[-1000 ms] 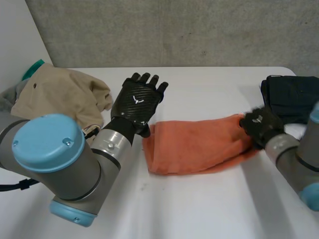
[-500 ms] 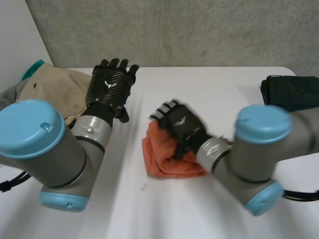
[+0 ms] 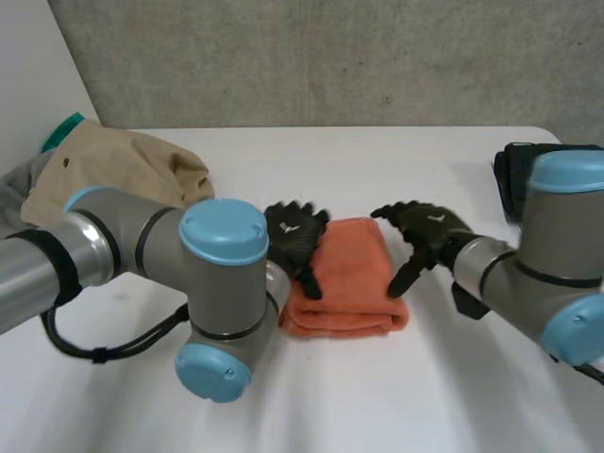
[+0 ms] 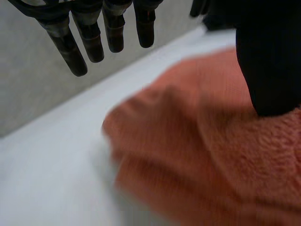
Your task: Fold the laundry.
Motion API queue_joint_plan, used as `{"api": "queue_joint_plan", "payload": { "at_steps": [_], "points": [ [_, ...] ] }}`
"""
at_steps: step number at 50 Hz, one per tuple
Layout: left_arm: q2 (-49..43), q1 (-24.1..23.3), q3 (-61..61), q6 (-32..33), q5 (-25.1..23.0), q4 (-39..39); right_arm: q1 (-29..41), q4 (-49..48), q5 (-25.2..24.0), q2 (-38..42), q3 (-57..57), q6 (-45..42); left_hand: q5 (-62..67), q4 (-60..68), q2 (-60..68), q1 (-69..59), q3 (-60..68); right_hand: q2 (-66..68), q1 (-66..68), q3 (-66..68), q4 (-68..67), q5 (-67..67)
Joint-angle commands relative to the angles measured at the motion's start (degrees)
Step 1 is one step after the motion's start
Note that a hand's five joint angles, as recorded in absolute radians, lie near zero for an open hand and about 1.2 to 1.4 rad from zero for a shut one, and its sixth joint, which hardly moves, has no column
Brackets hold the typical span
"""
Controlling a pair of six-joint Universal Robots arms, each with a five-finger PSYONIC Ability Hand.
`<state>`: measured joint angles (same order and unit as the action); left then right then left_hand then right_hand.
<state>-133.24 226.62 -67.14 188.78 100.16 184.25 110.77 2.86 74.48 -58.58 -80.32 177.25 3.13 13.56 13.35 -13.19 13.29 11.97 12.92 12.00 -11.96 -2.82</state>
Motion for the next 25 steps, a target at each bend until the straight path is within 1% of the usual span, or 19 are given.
{"api": "queue_joint_plan", "payload": {
  "at_steps": [1, 4, 8, 9, 12, 13, 16, 17, 18, 20, 22, 23, 24, 25],
  "points": [
    [0.43, 1.02, -4.93, 3.60, 3.90, -1.70, 3.66, 0.04, 0.05, 8.73, 5.17, -1.03, 2.63, 2.21, 2.41, -2.57, 2.47, -1.97, -2.92, -2.00, 1.96, 2.82],
    [0.61, 0.76, -5.63, 6.68, 3.99, -1.79, 3.66, 0.66, 0.14, 9.80, 5.88, -2.87, 1.96, 1.54, 1.74, -1.90, 1.80, -1.97, -2.92, -2.00, 1.96, 2.82],
    [1.48, 0.84, -5.64, 8.97, 3.99, -1.79, 4.27, 1.54, 2.24, 9.19, 6.14, -8.23, 1.79, 1.37, 1.57, -1.73, 1.63, -1.97, -2.92, -2.00, 1.96, 2.82],
    [1.84, 0.84, -5.46, 9.23, 3.91, -1.79, 4.36, 1.63, 3.81, 8.14, 5.79, -10.59, 1.79, 1.37, 1.57, -1.73, 1.63, -1.97, -2.92, -2.00, 1.96, 2.82],
    [4.03, 1.02, -5.20, 9.76, 3.29, -1.61, 4.54, 1.19, 5.93, 5.41, 4.39, -12.72, 0.96, 0.53, 0.74, -0.90, 0.79, -1.97, -2.92, -2.00, 1.96, 2.82],
    [4.82, 1.11, -5.02, 9.76, 2.85, -1.53, 4.80, 0.93, 7.16, 3.14, 3.08, -13.59, 0.79, 0.36, 0.56, -0.72, 0.62, -1.97, -2.92, -2.00, 1.96, 2.82],
    [7.72, 1.28, -4.58, 9.76, -0.22, -1.00, 5.94, -0.30, 8.05, 0.14, 0.18, -14.39, 0.62, 0.19, 0.39, -0.55, 0.45, -1.97, -2.92, -2.00, 1.96, 2.82],
    [8.68, 1.46, -4.49, 9.76, -1.53, -0.91, 7.25, -2.48, 8.22, -1.87, -2.36, -14.65, 0.62, 0.19, 0.39, -0.55, 0.45, -1.97, -2.92, -2.00, 1.96, 2.82],
    [10.00, 1.89, -4.06, 9.68, -4.07, -0.91, 7.87, -3.46, 8.31, -2.67, -3.43, -14.65, 0.62, 0.19, 0.39, -0.55, 0.45, -1.97, -2.92, -2.00, 1.96, 2.82],
    [11.50, 2.60, -3.53, 9.41, -7.07, -0.91, 9.63, -6.35, 8.75, -4.60, -6.50, -14.74, 0.78, 0.35, 0.56, -0.72, 0.62, -1.97, -2.92, -2.00, 1.96, 2.82],
    [13.52, 3.65, -2.56, 9.24, -12.77, -1.26, 11.65, -9.96, 8.93, -7.25, -10.63, -14.83, 1.12, 0.69, 0.90, -1.06, 0.96, -1.97, -2.92, -2.00, 1.96, 2.82],
    [13.88, 3.74, -2.21, 9.15, -14.36, -1.44, 12.79, -12.50, 9.01, -8.38, -13.34, -14.92, 1.29, 0.86, 1.06, -1.23, 1.12, -1.97, -2.92, -2.00, 1.96, 2.82],
    [14.40, 4.18, -1.34, 8.63, -17.94, -1.70, 13.32, -13.74, 9.10, -8.48, -14.50, -15.09, 1.79, 1.36, 1.57, -1.73, 1.63, -1.97, -2.92, -2.00, 1.96, 2.82],
    [14.49, 4.36, -0.89, 8.27, -19.55, -1.96, 13.68, -14.88, 9.19, -8.40, -15.64, -15.44, 2.13, 1.70, 1.90, -2.06, 1.96, -1.97, -2.92, -2.00, 1.96, 2.82]
  ]
}}
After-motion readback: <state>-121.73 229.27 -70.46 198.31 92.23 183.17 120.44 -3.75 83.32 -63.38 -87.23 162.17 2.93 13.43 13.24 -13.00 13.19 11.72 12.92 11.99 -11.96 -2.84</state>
